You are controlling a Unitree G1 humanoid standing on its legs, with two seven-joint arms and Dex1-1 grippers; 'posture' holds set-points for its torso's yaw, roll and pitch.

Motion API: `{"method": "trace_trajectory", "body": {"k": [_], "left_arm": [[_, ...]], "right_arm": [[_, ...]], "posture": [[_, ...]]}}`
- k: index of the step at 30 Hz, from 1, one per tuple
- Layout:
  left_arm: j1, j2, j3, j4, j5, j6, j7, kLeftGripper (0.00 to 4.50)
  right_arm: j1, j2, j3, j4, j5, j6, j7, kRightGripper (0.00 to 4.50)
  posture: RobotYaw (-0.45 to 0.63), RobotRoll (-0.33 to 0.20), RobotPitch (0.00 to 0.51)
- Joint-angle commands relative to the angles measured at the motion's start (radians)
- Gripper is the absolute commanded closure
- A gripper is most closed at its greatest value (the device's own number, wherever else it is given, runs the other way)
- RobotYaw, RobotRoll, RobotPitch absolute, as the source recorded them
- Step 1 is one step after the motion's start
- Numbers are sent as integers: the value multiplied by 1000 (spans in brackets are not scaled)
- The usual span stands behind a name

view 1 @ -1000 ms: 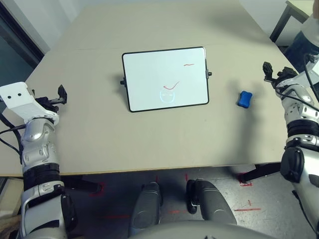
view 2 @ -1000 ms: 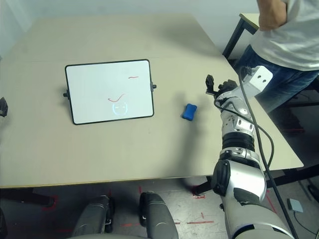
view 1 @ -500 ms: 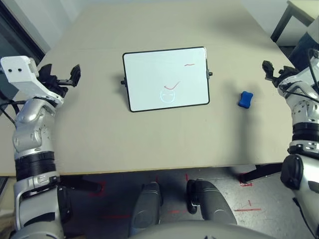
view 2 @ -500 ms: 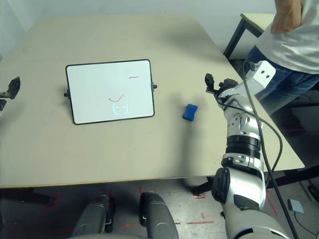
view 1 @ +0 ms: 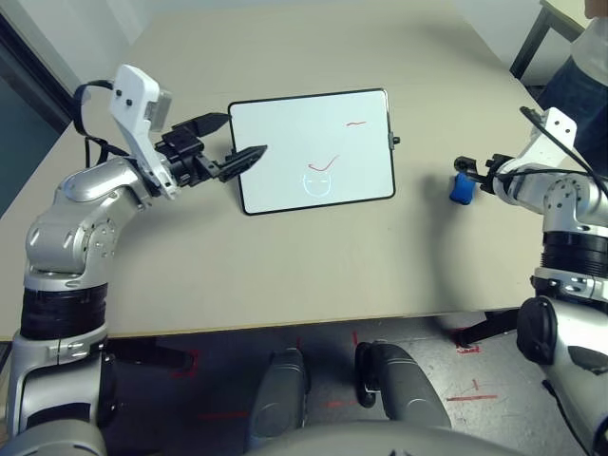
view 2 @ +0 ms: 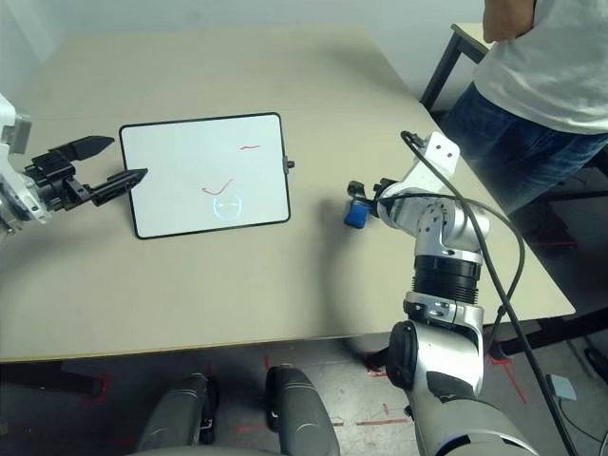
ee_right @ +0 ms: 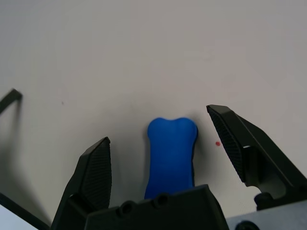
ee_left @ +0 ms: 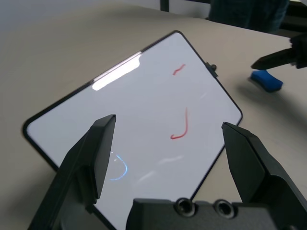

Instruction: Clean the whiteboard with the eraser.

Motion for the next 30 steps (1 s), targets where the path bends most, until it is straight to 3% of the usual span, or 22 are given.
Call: {"method": "trace_trajectory", "body": {"k": [1, 9, 12, 17, 21, 26, 30], "left_arm": [[1, -13, -18, -32, 0, 25, 10, 0], [27, -47, -7, -69, -6, 44, 42, 0], [37, -51, -8, -76, -8, 49, 49, 0], [61, -48, -10, -79, 0, 53, 55, 0], [75, -51, -8, -82, -6, 54, 57, 0], [74, -51, -10, -73, -4, 52, 55, 0], [64, -52, -13, -68, -5, 53, 55, 0]], "right_arm": [[-6, -4, 47, 35, -42, 9, 6, 50], [5, -7, 77, 63, -95, 15, 10, 50], [5, 10, 70, 80, -106, 15, 3, 633], [11, 25, 70, 65, -117, 41, 4, 2343], [10, 36, 63, 51, -127, 60, -2, 3437], [2, 43, 54, 26, -144, 37, -12, 3618], [-31, 23, 113, -53, -166, -133, 40, 3620]], "posture": [[95, 0, 135], [107, 0, 146], [110, 0, 149], [111, 0, 153], [110, 0, 155], [111, 0, 149], [109, 0, 143]]}}
